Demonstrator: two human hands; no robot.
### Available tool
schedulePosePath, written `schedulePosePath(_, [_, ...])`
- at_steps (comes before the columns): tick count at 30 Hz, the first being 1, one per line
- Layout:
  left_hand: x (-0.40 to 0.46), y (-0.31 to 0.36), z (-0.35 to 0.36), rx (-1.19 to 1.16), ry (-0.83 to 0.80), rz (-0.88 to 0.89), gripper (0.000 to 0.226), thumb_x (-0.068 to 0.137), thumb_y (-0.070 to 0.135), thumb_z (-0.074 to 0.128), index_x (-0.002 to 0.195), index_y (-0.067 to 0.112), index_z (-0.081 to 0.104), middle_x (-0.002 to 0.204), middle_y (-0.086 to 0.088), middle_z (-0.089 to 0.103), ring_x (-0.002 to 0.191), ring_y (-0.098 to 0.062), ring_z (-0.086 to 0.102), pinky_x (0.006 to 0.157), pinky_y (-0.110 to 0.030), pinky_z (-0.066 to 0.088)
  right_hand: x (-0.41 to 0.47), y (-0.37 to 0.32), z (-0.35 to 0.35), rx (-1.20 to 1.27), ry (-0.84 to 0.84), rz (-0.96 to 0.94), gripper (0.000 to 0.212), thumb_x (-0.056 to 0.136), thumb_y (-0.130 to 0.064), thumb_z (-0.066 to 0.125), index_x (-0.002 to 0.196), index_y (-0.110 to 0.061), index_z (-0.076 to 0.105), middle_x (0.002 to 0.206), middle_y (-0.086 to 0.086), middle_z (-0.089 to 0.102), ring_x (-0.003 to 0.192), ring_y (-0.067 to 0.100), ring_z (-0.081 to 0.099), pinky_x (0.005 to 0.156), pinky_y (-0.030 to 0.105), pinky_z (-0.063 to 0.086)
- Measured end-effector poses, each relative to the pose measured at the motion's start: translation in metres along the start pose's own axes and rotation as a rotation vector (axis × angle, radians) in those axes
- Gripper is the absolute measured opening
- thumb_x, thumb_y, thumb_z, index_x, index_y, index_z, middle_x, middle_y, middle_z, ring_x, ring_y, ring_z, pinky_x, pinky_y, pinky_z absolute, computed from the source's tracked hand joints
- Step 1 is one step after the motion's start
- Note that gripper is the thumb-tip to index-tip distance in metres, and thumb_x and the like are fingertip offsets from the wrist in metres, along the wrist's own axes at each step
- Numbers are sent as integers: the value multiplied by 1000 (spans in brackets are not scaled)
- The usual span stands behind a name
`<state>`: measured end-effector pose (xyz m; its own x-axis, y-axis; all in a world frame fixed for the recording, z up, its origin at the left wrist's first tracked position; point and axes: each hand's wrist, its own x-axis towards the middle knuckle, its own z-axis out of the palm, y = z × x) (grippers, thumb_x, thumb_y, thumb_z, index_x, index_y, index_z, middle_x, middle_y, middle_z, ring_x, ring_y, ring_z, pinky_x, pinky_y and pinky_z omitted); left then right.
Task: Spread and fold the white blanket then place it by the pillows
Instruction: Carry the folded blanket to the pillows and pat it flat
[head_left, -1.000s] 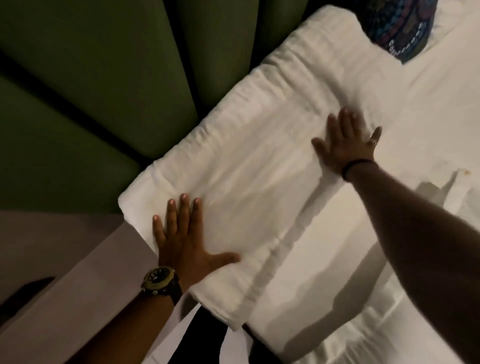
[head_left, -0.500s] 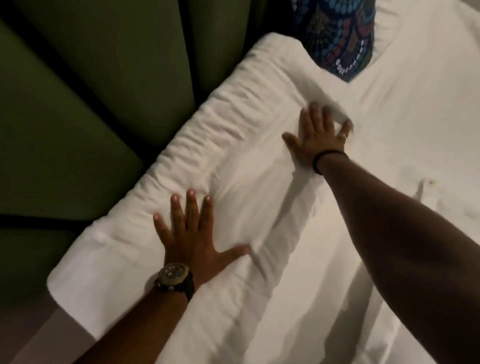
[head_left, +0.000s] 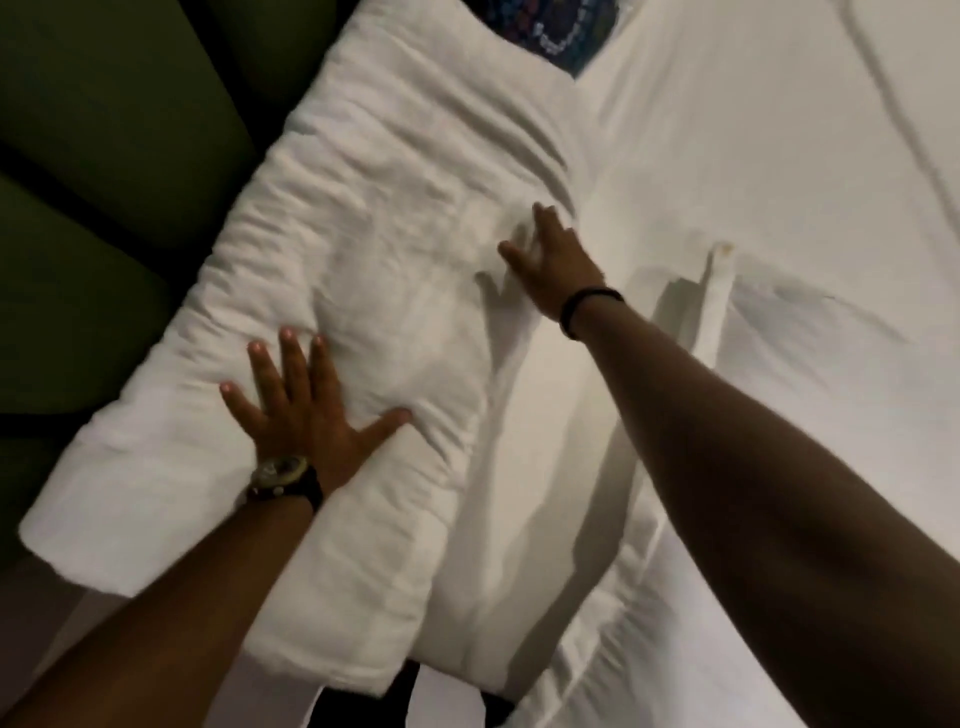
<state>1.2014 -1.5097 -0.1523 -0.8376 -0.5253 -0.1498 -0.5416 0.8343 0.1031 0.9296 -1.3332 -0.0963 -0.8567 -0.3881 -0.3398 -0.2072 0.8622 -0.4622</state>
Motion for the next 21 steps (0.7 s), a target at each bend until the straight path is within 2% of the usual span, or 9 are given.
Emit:
schedulePosePath(3, [1,3,-15,-42,-82,-74,123,65,100,24,156,18,15,165,-14,4,151,-38,-3,114,-71,0,-73,11,-18,266,104,-6,82,87,-68,47,153,-28,20,160,-1,24,147,21,22,117,42,25])
schedulePosePath(5, [-12,29,-26,-139,-80,-158,119,66,99,20,155,21,21,165,-17,2,150,-38,-4,116,-67,3,-122,41,-41,420,224,16,79,86,-65,54,151,-27,30,156,-4,34,144,16,28,114,30,27])
schedulePosePath(7, [-38,74,-36,-232,-9,-125,103,71,91,35,149,24,36,164,-20,3,150,-39,-3,118,-62,5,-166,88,-69,432,310,25,78,83,-64,60,147,-25,38,151,-4,42,139,12,36,107,22,28])
schedulePosePath(9, [-65,124,-35,-293,0,-1,90,73,80,52,144,26,46,165,-19,5,151,-37,-1,119,-55,7,-207,139,-92,336,384,40,82,80,-70,59,145,-24,41,149,-2,44,138,14,37,107,25,29])
schedulePosePath(11, [-90,181,-33,-444,-154,81,96,70,86,51,145,27,44,165,-15,10,152,-31,3,121,-46,11,-250,198,-111,296,527,112,83,78,-73,56,144,-25,42,148,-1,44,141,16,33,111,31,29])
schedulePosePath(14, [-119,261,-30,-789,-537,3,119,55,97,49,152,28,31,164,-5,20,150,-23,19,118,-39,23,-316,280,-119,441,699,404,85,74,-76,58,143,-30,38,149,-2,42,139,17,37,111,36,33])
schedulePosePath(16, [-133,292,-21,-887,-676,-90,130,48,98,52,154,26,25,160,-2,30,143,-23,34,113,-37,32,-353,318,-105,619,670,646,98,67,-80,59,146,-28,35,150,5,39,136,23,40,109,39,36])
schedulePosePath(18, [-149,308,-7,-901,-762,-160,136,45,98,55,155,23,23,156,-4,38,136,-26,44,109,-38,39,-389,351,-81,783,564,838,100,65,-80,60,146,-26,34,149,10,41,133,28,43,105,36,36])
schedulePosePath(21, [-166,305,13,-912,-799,-288,139,42,97,62,155,26,20,154,-4,41,131,-29,49,108,-45,43,-424,378,-45,949,364,912,106,64,-88,50,145,-20,39,148,5,45,131,25,45,109,36,35])
